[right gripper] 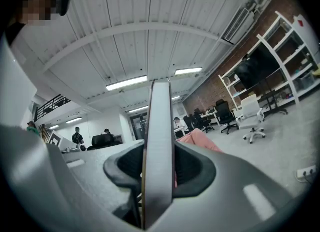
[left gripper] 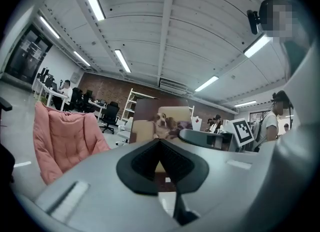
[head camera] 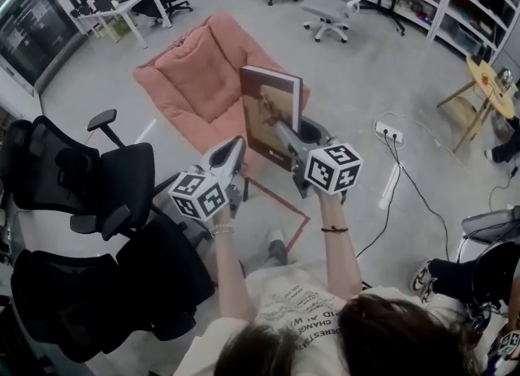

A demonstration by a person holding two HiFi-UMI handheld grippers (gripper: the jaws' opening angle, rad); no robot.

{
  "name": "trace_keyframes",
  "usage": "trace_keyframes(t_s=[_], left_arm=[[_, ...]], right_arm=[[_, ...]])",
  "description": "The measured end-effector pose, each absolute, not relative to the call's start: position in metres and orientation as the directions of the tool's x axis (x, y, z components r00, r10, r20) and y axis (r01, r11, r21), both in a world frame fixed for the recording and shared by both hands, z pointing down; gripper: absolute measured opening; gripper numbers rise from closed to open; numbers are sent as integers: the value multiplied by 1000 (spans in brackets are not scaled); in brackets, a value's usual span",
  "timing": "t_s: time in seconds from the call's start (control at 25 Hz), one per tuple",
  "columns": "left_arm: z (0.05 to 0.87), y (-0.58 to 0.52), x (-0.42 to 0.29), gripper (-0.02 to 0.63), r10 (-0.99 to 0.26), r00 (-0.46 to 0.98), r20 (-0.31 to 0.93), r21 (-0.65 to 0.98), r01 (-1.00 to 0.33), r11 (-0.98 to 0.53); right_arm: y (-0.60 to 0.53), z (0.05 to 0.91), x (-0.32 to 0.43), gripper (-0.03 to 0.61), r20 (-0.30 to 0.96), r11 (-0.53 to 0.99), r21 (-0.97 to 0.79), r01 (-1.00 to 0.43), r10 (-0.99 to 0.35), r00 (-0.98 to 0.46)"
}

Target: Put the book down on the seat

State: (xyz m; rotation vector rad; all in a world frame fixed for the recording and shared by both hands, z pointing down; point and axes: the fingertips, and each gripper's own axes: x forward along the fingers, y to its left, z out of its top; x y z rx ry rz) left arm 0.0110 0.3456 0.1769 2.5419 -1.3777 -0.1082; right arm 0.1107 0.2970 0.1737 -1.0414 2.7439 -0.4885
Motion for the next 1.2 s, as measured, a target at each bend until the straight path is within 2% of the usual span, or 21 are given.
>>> trace_keyframes(t_s=[0.32,1.2], left_arm=[[205,292,-3,-11,-813,574,97,282,-799,-531],[205,196,-55,-10,-794,604,77,283,-776,-563]], right_arm=[[247,203,100,149,11,664,-392,-637,-689,-725],[159,206,47,149,13,649,-387,-655,-706,-708]])
